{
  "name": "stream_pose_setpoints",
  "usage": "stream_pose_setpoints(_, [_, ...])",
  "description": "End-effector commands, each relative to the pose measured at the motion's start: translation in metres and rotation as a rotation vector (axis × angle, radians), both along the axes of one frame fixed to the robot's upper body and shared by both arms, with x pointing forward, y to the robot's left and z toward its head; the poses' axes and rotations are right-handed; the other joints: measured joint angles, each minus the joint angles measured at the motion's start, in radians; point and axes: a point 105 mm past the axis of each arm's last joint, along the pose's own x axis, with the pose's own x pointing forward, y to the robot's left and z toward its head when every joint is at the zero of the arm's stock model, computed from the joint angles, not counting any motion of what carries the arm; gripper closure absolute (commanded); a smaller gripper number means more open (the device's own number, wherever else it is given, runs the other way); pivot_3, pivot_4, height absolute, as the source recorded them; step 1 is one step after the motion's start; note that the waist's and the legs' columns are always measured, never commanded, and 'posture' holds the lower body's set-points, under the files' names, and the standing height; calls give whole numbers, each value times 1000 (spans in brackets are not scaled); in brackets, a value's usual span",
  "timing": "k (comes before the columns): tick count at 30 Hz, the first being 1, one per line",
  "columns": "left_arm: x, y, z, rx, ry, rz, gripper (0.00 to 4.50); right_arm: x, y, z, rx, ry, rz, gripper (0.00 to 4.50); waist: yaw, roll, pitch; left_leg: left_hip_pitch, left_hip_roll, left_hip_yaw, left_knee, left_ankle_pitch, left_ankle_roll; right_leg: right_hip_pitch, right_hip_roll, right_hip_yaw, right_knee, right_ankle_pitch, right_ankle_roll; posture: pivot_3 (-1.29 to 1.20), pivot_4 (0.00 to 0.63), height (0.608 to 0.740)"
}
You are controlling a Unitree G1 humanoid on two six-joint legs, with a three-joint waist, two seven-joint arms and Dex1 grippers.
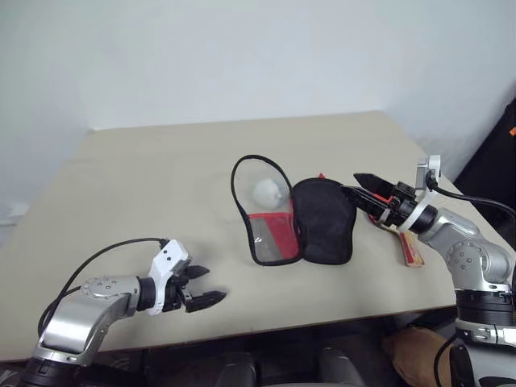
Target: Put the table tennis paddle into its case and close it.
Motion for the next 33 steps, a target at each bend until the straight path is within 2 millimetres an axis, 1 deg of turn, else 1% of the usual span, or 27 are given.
stream_pose_setpoints(1, [9,12,3,39,-17,37,0,2,5,19,4,-89,3,25,1,0,0,0,0,0,0,0,0,-1,0,0,0,0,0,0,0,740])
stream_pose_setpoints(4, [16,11,6,39,-35,32,0,7,2,18,28,-91,-43,25,1,0,0,0,0,-1,1,0,0,-1,0,-1,0,0,0,0,0,740])
stream_pose_setpoints(6, [20,7,8,30,-43,21,0,12,-4,16,28,-81,-99,25,1,-1,0,0,0,-1,2,0,0,-1,0,-1,0,0,0,0,0,740])
stream_pose_setpoints(9, [22,0,12,21,-48,-14,0,14,-12,13,28,-50,-161,25,2,-2,1,-1,0,-1,3,0,-1,-1,0,-1,0,0,0,0,0,740])
stream_pose_setpoints(12, [20,-4,15,15,-43,-42,0,25,-28,0,-77,-5,-343,25,2,-2,1,-1,0,-1,3,0,-1,-1,0,0,0,0,0,0,0,740])
stream_pose_setpoints(13, [21,-5,14,17,-39,-44,0,30,-36,-8,-154,9,-433,25,2,-2,1,-1,0,0,3,0,0,-1,0,0,0,0,0,0,0,740])
stream_pose_setpoints(14, [20,-6,12,18,-32,-47,0,31,-42,-14,-213,18,-487,25,2,-2,1,-2,0,0,3,0,0,-1,0,0,0,0,0,0,0,740])
stream_pose_setpoints(16, [19,-11,7,15,-14,-75,0,27,-54,-22,-287,46,-571,25,4,-3,1,-2,0,0,1,0,0,-2,0,0,0,0,0,0,0,740])
stream_pose_setpoints(18, [19,-20,5,-1,-4,-106,0,23,-64,-28,-303,92,-615,25,4,-2,2,-2,-1,0,0,0,0,-2,0,0,0,0,0,0,0,740])
stream_pose_setpoints(20, [22,-30,3,-12,2,-146,0,19,-70,-40,-345,186,-631,25,5,-2,2,-2,-1,0,0,0,0,-1,0,1,0,0,0,0,0,740])
stream_pose_setpoints(21, [23,-33,0,-5,2,-168,0,16,-74,-43,-357,210,-651,25,4,-2,2,-2,-1,0,0,0,0,0,0,1,0,0,0,0,0,740])
stream_pose_setpoints(23, [28,-40,-1,-3,-1,-194,0,14,-85,-45,-371,237,-710,25,5,-2,2,-2,-1,0,2,0,0,1,0,1,-1,0,0,0,0,740])
stream_pose_setpoints(25, [33,-46,3,-27,-3,-209,0,11,-95,-45,-379,251,-761,25,4,-2,2,-1,-1,-1,5,0,0,2,0,1,-1,0,0,0,0,740])
stream_pose_setpoints(28, [36,-47,-3,-10,0,-231,0,1,-109,-53,-430,293,-805,25,4,-4,2,-1,-2,-1,6,-1,-1,2,-1,1,-1,0,0,0,0,740])
stream_pose_setpoints(30, [35,-49,-6,-18,12,-247,0,-3,-119,-61,-461,340,-839,25,4,-4,2,-1,-2,-1,7,-2,-4,2,-1,1,-2,0,0,0,0,740])
stream_pose_setpoints(33, [34,-55,-6,-28,16,-274,0,-15,-127,-82,-501,451,-830,25,5,-3,2,-1,-2,-1,7,-2,-4,3,-1,1,-2,0,0,0,0,740])
